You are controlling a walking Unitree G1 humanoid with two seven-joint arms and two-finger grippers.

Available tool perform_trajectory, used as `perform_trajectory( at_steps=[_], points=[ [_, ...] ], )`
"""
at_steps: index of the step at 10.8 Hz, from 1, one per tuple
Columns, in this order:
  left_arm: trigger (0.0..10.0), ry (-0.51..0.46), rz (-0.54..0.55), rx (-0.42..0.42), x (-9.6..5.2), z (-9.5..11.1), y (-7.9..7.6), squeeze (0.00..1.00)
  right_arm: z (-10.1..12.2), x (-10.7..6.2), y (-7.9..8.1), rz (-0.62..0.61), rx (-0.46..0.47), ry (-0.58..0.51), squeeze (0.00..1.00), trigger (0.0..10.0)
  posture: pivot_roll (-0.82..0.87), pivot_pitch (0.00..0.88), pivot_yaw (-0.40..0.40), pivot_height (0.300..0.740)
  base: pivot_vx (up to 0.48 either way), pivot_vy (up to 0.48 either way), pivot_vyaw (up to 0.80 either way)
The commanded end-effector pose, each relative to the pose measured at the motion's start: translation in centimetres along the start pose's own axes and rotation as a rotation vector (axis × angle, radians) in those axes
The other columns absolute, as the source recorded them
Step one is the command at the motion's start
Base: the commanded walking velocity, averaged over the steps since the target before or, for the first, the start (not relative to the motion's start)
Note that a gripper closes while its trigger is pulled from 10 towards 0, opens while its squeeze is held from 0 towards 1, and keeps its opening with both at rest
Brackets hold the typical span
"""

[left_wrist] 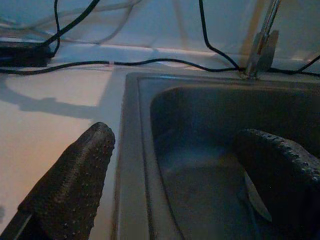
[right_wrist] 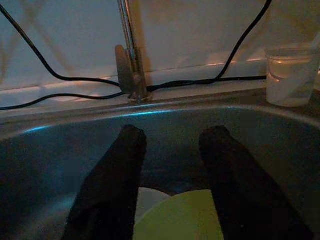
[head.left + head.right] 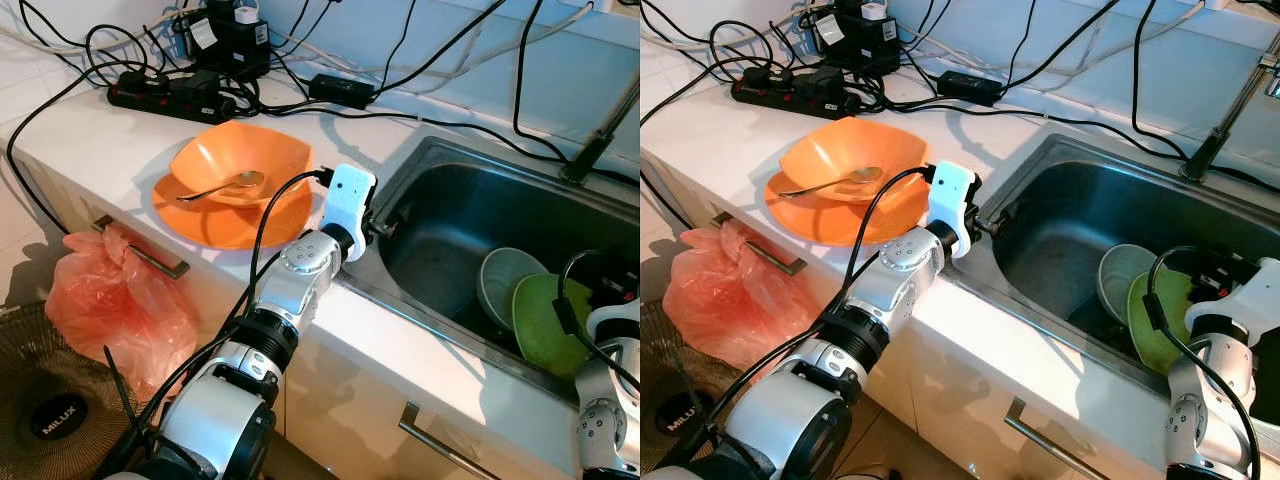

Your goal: Kitchen organization

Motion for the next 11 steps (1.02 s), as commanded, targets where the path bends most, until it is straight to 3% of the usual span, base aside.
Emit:
perform_trajectory(
  at_steps=[1, 5, 7, 11],
  points=[
    [10.0, -0.022, -0.035, -0.015, 1.1, 1.1, -2.0, 0.00, 0.0, 0.0, 0.0, 0.002, 0.004, 0.010, 1.00, 10.0, 0.06, 0.000, -0.068, 0.740, 0.000, 0.000, 0.00],
    [10.0, -0.017, -0.008, -0.001, 1.3, 1.2, -1.8, 0.00, 0.6, -0.1, 0.3, 0.007, 0.011, -0.007, 1.00, 10.0, 0.06, 0.000, -0.064, 0.740, 0.000, 0.000, 0.00],
    [10.0, -0.035, -0.008, 0.051, 1.2, 1.3, -1.7, 0.00, 1.8, -0.4, 1.5, 0.047, -0.024, -0.047, 1.00, 10.0, 0.06, 0.000, -0.065, 0.740, 0.000, 0.000, 0.00],
    [10.0, -0.036, 0.006, 0.063, 1.3, 1.3, -1.6, 0.00, 2.4, -0.9, 2.4, 0.075, -0.041, -0.059, 1.00, 10.0, 0.05, 0.000, -0.064, 0.740, 0.000, 0.000, 0.00]
  ],
)
Point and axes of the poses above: a point about 5 cm out from each wrist's last joint towards the gripper, its own x axis pointing out of the wrist towards the gripper, its own z axis along the axis of the wrist's last joint, y = z × x, the point moved 4 cm from there along x, pointing out of the wrist towards the gripper, and after that the axes turned 7 degrees about -x, right-handed, at the moved point
